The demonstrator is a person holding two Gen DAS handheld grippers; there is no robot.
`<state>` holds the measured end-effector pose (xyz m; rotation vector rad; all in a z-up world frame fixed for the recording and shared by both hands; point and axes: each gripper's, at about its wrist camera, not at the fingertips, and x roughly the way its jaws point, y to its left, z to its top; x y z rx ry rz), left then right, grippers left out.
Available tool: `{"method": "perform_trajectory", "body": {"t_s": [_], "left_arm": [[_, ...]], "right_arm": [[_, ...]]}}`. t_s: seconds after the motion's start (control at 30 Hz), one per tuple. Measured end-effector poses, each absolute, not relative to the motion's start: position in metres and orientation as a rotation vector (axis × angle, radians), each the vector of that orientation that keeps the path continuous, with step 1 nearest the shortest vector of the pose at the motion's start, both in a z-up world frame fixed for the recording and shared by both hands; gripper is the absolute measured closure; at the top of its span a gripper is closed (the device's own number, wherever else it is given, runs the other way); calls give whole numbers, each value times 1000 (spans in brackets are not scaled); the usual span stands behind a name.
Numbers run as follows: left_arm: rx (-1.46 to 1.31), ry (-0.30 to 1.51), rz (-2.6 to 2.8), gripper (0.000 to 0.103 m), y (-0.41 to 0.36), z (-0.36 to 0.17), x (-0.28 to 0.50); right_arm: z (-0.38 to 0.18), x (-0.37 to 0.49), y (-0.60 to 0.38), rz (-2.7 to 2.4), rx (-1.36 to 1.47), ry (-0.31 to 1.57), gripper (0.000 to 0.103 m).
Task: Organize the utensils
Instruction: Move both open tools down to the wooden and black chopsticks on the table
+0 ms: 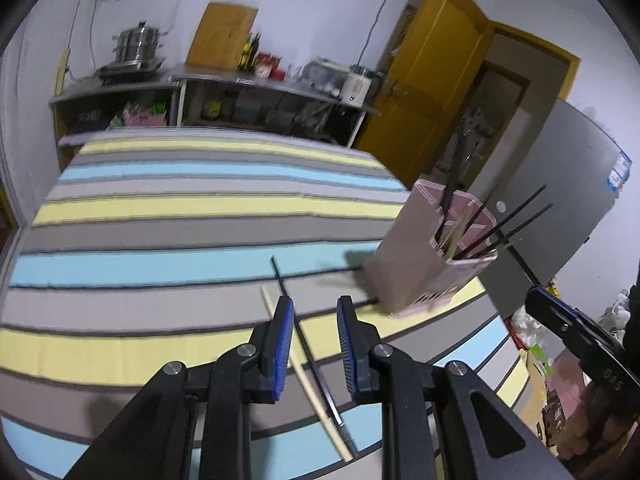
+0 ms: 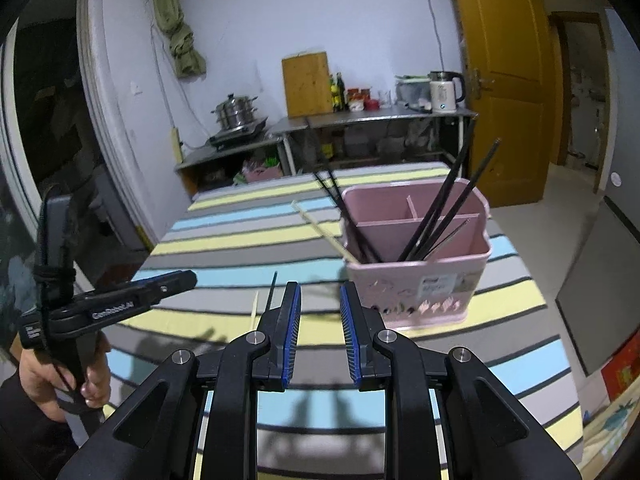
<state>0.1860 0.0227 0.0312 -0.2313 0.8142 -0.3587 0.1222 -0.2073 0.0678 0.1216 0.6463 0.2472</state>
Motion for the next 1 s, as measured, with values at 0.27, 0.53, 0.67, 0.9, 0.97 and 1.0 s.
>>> {"method": "perform_trajectory", "body": {"t_s": [0.27, 0.53, 0.67, 0.9, 0.97, 1.0], "left_arm": [[-242, 903, -324, 81, 19, -10, 198], [-239, 967, -291, 81, 5, -41, 220], [-228, 985, -272, 81, -2, -53, 229], [-115, 973, -228, 87, -21, -62, 234], [-55, 968, -207, 94, -24, -62, 234], [-51, 969, -214, 94, -23, -62, 234]], "right_arm": [[45, 126, -188, 282, 95, 701, 82], [29, 134, -186, 297, 103, 739, 82], [22, 139, -188, 301, 114, 753, 82], [12, 148, -193, 307, 132, 780, 82], [10, 150, -193, 307, 134, 786, 82], [10, 151, -193, 308, 134, 788, 82]]}}
